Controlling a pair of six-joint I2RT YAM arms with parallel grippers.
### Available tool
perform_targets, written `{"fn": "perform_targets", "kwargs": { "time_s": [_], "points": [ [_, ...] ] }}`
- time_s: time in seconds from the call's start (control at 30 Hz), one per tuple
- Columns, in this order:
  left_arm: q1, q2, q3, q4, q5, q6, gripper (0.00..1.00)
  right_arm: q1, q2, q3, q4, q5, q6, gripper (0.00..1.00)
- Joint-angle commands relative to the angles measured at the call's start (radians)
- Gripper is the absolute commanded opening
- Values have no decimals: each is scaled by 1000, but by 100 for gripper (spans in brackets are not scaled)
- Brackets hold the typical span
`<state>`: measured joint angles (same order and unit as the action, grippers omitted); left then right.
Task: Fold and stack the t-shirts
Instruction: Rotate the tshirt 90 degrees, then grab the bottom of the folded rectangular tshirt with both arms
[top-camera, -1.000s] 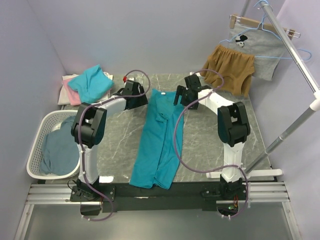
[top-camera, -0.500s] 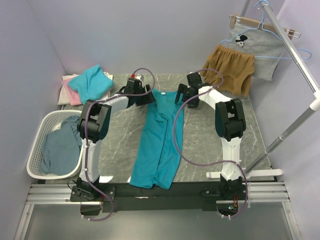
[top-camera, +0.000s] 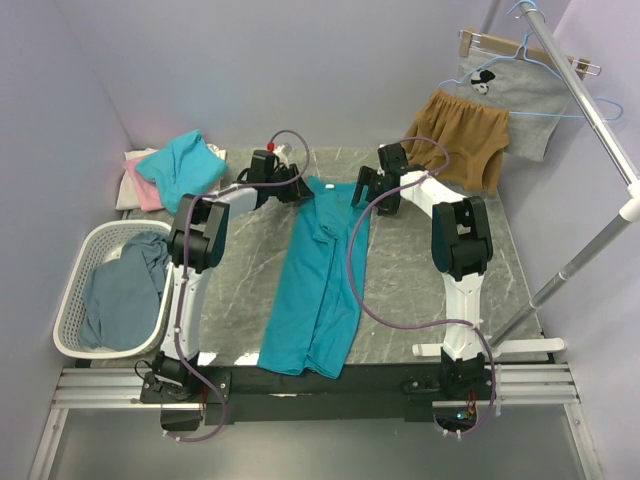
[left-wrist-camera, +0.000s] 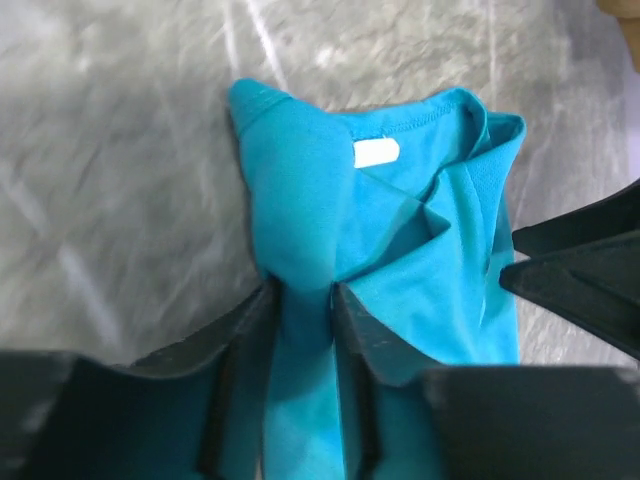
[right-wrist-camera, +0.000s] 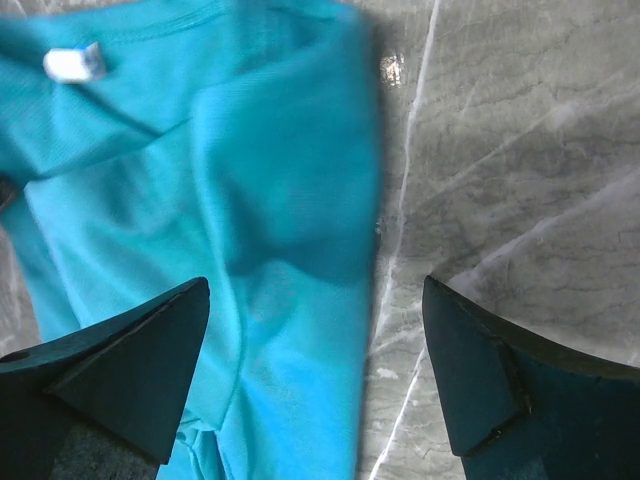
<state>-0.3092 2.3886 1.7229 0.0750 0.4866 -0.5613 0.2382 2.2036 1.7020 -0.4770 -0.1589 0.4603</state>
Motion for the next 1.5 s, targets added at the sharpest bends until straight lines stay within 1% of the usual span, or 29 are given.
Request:
{"fn": "perform_targets", "kwargs": {
  "time_s": [0.0, 0.07, 0.1, 0.17, 0.33, 0.43, 0.57, 0.67, 0.77, 0.8, 0.83, 0.87, 0.9, 0.93, 1.03, 1.07, 1.13, 1.17, 1.23, 1.27, 1.3, 1.33, 1.37, 1.4, 1.43, 1.47],
  "points": [
    [1, 89, 107, 5, 84, -3, 25, -7, 25, 25, -29, -27, -25, 93],
    [12, 113, 158, 6, 89, -23, 16, -8, 22, 19, -26, -30, -23, 93],
    [16, 142, 179, 5, 95, -31, 6, -8, 18, 12, -25, -31, -23, 92],
    [33, 168, 243, -12, 101, -46, 1, -8, 5, -1, -15, -30, -17, 92],
    [77, 219, 338, 6, 84, -91, 1, -8, -36, -50, -5, -21, -12, 92],
    [110, 230, 365, 23, 73, -111, 1, -7, -84, -84, 14, -14, -12, 92],
    [150, 222, 350, 48, 37, -144, 1, -8, -126, -87, -2, -21, -20, 92],
    [171, 187, 271, 111, 6, -181, 1, -8, -143, -84, -15, -28, -23, 92],
    [176, 155, 218, 149, -16, -184, 19, -7, -166, -103, -12, -60, -26, 92],
    [176, 143, 210, 169, -13, -184, 48, -5, -176, -125, -12, -74, -29, 92],
    [176, 136, 202, 173, -3, -187, 59, -4, -186, -140, -9, -79, -35, 92],
    [176, 132, 204, 172, 1, -190, 65, -4, -212, -156, 1, -90, -41, 92],
    [176, 117, 204, 172, 10, -187, 92, -2, -229, -194, 8, -100, -46, 92],
    [177, 107, 210, 161, 20, -184, 94, -2, -260, -214, 17, -102, -55, 93],
    [174, 40, 181, 140, 4, -160, 97, 1, -310, -294, 32, -117, -71, 93],
    [173, -17, 163, 129, -29, -152, 96, 3, -341, -333, 34, -119, -72, 93],
    [164, -90, 72, 85, -80, -132, 95, 15, -381, -375, 38, -131, -81, 93],
    [157, -171, 32, 59, -147, -124, 95, 18, -395, -415, 38, -134, -83, 92],
    [125, -264, -112, 0, -242, -106, 95, 35, -438, -462, 52, -140, -83, 92],
    [111, -361, -181, -12, -354, -110, 96, 39, -455, -514, 63, -142, -81, 92],
    [84, -409, -306, -27, -390, -121, 96, 56, -470, -537, 75, -143, -77, 92],
    [70, -458, -378, -23, -416, -132, 95, 62, -491, -562, 83, -146, -75, 92],
    [53, -551, -451, -30, -455, -143, 95, 70, -502, -596, 86, -155, -74, 92],
    [24, -600, -583, -40, -483, -162, 95, 91, -516, -617, 89, -154, -71, 92],
    [9, -649, -656, -37, -521, -202, 95, 104, -542, -639, 97, -151, -68, 92],
    [-5, -746, -730, -29, -536, -230, 95, 121, -559, -680, 104, -143, -65, 92]
  ]
}}
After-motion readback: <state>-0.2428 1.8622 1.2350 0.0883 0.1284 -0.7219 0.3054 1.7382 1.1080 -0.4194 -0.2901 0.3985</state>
